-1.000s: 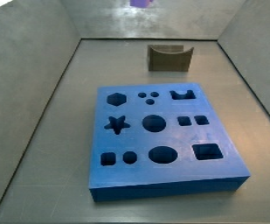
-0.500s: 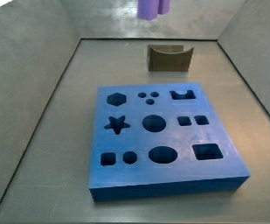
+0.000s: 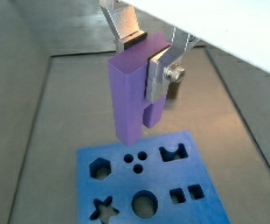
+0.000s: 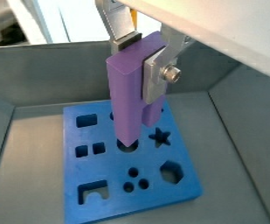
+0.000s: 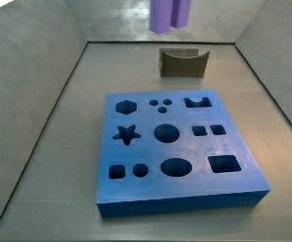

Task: Pick up the double-square object. Move to above the board. Insert the double-square object.
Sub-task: Insert the double-square object.

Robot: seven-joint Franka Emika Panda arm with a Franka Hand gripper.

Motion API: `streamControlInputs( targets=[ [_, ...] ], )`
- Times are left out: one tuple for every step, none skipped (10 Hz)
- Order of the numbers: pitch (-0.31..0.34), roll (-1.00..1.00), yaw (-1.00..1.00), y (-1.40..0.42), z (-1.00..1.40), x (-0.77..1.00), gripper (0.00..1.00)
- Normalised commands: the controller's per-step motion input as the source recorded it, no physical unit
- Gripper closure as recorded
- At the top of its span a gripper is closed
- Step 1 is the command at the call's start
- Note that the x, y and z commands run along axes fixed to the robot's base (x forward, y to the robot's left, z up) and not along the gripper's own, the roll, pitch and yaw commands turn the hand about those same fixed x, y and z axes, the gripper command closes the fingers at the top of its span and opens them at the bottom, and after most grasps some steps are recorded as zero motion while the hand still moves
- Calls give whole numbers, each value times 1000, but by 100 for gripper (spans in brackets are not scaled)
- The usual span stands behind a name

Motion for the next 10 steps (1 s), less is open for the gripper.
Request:
streamControlInputs(
  targets=[
    [0, 209, -674, -123, -423, 357, 100],
    [0, 223, -666, -134, -446, 369, 100],
    [0, 206, -657, -143, -440, 366, 100],
    [0, 174, -651, -151, -417, 371, 100],
    [0, 103, -646, -171, -400, 380, 100],
    [0, 69, -634, -174, -411, 380, 100],
    [0, 69, -663, -171, -449, 363, 100],
    [0, 9, -754, -137, -469, 289, 100],
    [0, 0, -829, -111, -440, 206, 100],
    [0, 0, -880, -89, -363, 151, 100]
  ],
)
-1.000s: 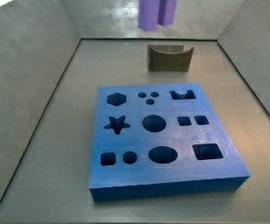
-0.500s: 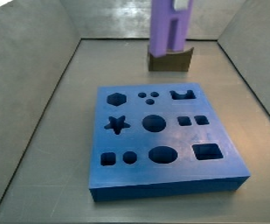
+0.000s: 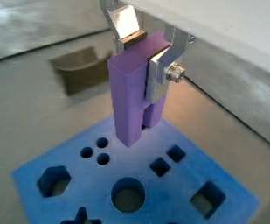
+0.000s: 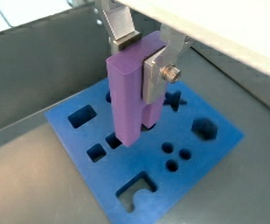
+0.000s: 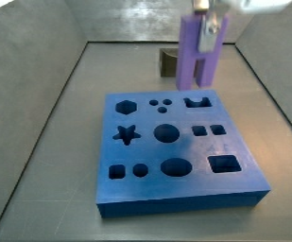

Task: Pick up the double-square object. Move to above the board. Insert the double-square object.
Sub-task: Insert the double-square object.

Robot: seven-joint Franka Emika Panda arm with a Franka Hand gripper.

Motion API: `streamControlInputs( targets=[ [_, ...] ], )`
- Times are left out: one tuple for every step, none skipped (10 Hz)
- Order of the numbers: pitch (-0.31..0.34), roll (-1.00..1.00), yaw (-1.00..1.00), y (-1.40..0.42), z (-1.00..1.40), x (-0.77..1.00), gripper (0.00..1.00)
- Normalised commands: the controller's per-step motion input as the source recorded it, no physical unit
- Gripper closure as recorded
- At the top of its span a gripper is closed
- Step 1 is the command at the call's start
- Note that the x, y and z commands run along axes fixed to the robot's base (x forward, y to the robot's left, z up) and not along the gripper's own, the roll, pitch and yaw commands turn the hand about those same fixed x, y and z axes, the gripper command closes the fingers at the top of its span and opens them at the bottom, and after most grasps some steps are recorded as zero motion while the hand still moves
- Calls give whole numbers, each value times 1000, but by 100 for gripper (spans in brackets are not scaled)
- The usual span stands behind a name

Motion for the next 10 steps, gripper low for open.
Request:
streamControlInputs(
  targets=[
    [0, 0, -831, -94, -394, 209, 100],
    [0, 0, -546, -151, -417, 477, 100],
    [260, 249, 0, -417, -377, 754, 100],
    [349, 289, 0, -494, -343, 766, 100],
    [334, 229, 0, -437, -283, 694, 100],
    [326, 323, 0, -391, -200, 620, 100],
    [363, 369, 0, -340, -177, 666, 100],
    [257, 97, 0, -269, -197, 677, 100],
    [143, 0, 0, -200, -151, 751, 100],
    [43, -171, 0, -106, -183, 769, 100]
  ],
)
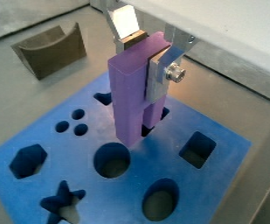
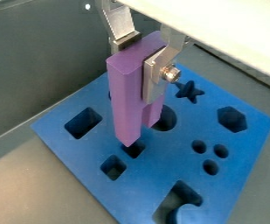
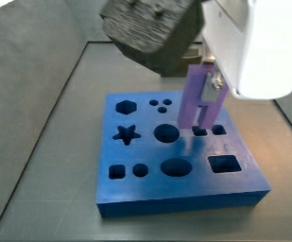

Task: Pick up the double-square object. Move to above the board. Insert the double-square object.
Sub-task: Insert the double-square object.

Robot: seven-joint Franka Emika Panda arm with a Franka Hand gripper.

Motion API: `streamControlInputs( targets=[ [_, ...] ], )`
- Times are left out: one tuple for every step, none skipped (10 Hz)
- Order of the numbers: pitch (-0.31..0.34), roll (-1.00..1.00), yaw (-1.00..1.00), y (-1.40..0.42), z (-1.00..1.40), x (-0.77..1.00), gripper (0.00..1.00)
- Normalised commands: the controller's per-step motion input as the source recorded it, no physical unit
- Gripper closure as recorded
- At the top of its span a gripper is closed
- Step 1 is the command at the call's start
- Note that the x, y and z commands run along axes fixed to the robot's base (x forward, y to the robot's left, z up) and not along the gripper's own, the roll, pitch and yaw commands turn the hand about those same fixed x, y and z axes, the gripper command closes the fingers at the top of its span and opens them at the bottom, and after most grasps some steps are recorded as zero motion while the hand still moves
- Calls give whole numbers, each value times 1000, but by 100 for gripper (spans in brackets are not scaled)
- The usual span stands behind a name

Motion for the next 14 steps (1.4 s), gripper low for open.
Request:
streamControlInputs(
  targets=[
    [6, -266, 0, 0, -183, 769, 100],
    [0, -280, 0, 0, -171, 749, 100],
    [43, -154, 0, 69, -51, 731, 100],
    [89, -89, -11, 140, 0, 683, 100],
    [46, -120, -6, 169, 0, 560, 100],
    [120, 37, 0, 26, 0, 386, 100],
    [23, 37, 140, 0, -14, 106, 100],
    [0, 69, 171, 26, -123, 43, 100],
    [0, 54, 200, 109, -83, 0, 100],
    [0, 0, 51, 0, 0, 0, 100],
    [0, 0, 0, 49, -54, -134, 100],
    [-34, -66, 60, 140, -191, -237, 100],
    [-49, -126, 111, 57, -197, -154, 100],
    [0, -120, 94, 14, -137, -40, 100]
  ],
)
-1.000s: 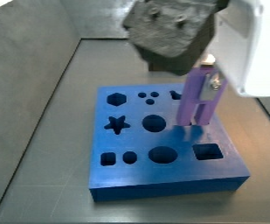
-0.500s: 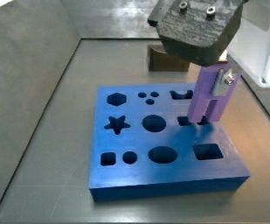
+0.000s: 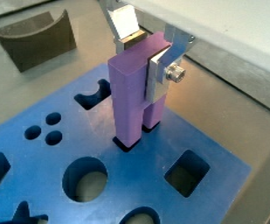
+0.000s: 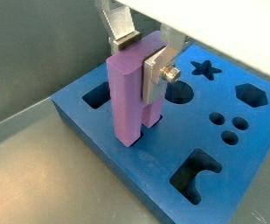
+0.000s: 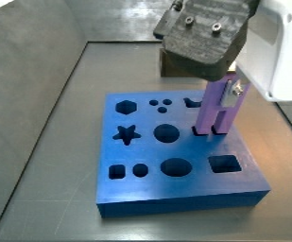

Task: Pick up the double-square object. Move to above the board. Insert the double-square object.
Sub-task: Insert the double-square object.

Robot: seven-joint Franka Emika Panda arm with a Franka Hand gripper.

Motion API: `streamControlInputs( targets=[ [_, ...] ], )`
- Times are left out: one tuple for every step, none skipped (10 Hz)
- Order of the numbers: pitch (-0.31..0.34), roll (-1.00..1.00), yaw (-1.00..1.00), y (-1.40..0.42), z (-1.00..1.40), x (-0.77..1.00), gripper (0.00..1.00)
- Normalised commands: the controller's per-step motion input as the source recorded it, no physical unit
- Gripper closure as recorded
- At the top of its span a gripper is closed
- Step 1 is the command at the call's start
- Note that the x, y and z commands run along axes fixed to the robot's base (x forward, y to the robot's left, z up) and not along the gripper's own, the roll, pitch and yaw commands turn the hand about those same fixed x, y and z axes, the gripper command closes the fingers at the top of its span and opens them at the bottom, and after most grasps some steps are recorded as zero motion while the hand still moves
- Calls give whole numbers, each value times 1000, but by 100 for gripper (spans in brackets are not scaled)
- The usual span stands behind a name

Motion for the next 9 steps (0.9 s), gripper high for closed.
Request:
streamControlInputs(
  targets=[
    [-6, -77, 91, 11, -109, -97, 100],
    [0, -20, 114, 0, -100, -40, 100],
    [0, 0, 80, 0, -29, -74, 100],
    [0, 83, 6, 0, 0, -100, 100],
    [0, 183, 0, 0, 0, -74, 100],
    [0, 180, 0, 0, 0, -57, 100],
    [0, 100, 0, 0, -3, -40, 100],
    [0, 177, 0, -86, -306, 0, 100],
    [0, 43, 0, -111, -600, 0, 100]
  ],
)
